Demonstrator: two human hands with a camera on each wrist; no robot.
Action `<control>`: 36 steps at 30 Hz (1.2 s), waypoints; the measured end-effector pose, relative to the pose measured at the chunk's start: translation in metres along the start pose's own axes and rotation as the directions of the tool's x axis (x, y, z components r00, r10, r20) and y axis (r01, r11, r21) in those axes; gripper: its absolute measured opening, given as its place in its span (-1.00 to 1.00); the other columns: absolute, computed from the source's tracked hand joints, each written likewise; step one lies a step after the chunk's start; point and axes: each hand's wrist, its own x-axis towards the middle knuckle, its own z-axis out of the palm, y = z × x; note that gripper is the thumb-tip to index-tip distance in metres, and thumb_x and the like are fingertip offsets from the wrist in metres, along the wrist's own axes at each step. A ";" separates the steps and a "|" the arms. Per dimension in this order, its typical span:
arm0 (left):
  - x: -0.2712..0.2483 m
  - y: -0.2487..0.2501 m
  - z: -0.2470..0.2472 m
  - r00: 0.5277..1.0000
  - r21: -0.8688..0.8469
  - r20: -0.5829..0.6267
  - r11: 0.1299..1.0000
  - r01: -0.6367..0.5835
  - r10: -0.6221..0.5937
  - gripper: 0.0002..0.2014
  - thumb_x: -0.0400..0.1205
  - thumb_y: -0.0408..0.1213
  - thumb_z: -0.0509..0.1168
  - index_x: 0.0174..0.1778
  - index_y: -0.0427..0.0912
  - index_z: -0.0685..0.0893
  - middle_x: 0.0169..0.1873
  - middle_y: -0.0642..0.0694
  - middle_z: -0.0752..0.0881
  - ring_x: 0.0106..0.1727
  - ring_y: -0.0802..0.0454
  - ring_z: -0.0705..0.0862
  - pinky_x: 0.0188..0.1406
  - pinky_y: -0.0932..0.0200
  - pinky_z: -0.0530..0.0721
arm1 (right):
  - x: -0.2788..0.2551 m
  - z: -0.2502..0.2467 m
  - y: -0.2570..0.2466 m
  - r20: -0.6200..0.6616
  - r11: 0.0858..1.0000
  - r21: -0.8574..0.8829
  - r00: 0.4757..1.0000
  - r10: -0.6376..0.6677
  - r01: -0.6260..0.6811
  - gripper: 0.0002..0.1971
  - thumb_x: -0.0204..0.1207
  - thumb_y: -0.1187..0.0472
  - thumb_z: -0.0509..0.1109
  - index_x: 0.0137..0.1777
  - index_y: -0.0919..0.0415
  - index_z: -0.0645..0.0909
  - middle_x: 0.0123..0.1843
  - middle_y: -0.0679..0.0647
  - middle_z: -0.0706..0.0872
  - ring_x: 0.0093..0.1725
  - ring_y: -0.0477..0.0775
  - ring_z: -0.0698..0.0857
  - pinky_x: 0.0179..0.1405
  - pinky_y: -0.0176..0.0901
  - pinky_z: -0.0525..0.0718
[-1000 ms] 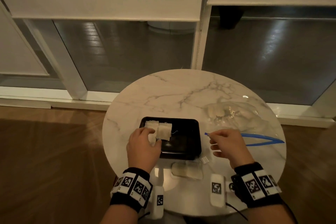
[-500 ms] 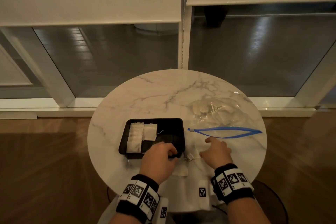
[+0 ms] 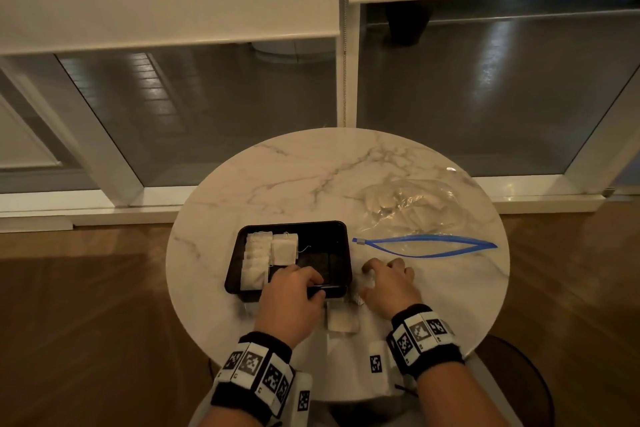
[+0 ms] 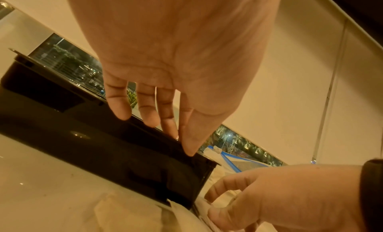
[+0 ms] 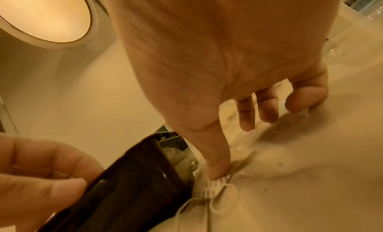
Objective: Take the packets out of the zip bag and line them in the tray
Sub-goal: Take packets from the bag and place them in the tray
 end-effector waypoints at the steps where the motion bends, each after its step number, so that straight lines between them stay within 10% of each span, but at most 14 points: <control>1: 0.000 0.000 0.000 1.000 0.001 -0.003 1.000 -0.003 0.003 -0.81 0.63 -0.08 0.43 0.15 0.15 0.73 0.02 0.20 0.64 0.17 0.17 0.57 0.28 0.12 0.65 | 0.001 0.000 0.001 -0.003 1.000 0.004 1.000 0.006 -0.005 -0.58 0.56 -0.14 0.35 0.40 -0.13 0.50 0.40 0.10 0.38 0.42 0.20 0.36 0.34 0.10 0.57; 9: -0.001 0.001 -0.001 1.000 -0.019 -0.009 1.000 -0.003 0.003 -0.83 0.64 -0.05 0.42 0.14 0.15 0.73 0.02 0.19 0.64 0.17 0.15 0.57 0.26 0.13 0.64 | 0.009 0.004 0.015 -0.096 0.983 0.162 0.990 0.101 -0.084 -0.93 0.47 0.14 0.49 -0.11 -0.01 0.66 -0.03 -0.03 0.74 0.00 0.01 0.69 0.12 -0.02 0.73; 14: -0.001 0.001 -0.002 1.000 -0.030 -0.005 1.000 0.007 -0.008 -0.82 0.64 -0.05 0.41 0.15 0.14 0.73 0.03 0.19 0.65 0.16 0.16 0.57 0.26 0.13 0.65 | 0.012 0.006 0.019 -0.100 0.975 0.205 0.989 0.110 -0.087 -0.73 0.48 0.13 0.52 0.17 0.01 0.64 0.12 0.00 0.71 0.14 0.07 0.70 0.10 -0.14 0.62; 32: -0.001 0.002 -0.005 0.999 -0.062 0.015 0.997 0.037 -0.037 -0.79 0.66 -0.02 0.39 0.21 0.13 0.73 0.07 0.15 0.66 0.19 0.15 0.57 0.30 0.09 0.65 | 0.011 0.000 0.019 -0.112 0.995 0.100 0.993 0.033 -0.022 -0.88 0.59 0.16 0.41 0.03 0.18 0.70 0.11 0.10 0.75 0.10 0.10 0.69 0.12 -0.11 0.65; 36: 0.000 0.002 -0.005 0.999 -0.064 0.017 0.997 0.042 -0.041 -0.79 0.66 -0.02 0.38 0.20 0.13 0.74 0.05 0.15 0.66 0.19 0.14 0.58 0.28 0.09 0.66 | 0.008 0.001 0.018 -0.040 0.996 0.076 0.998 0.048 -0.044 -0.54 0.36 -0.05 0.63 0.18 0.10 0.60 0.18 0.04 0.57 0.21 0.10 0.63 0.11 -0.16 0.59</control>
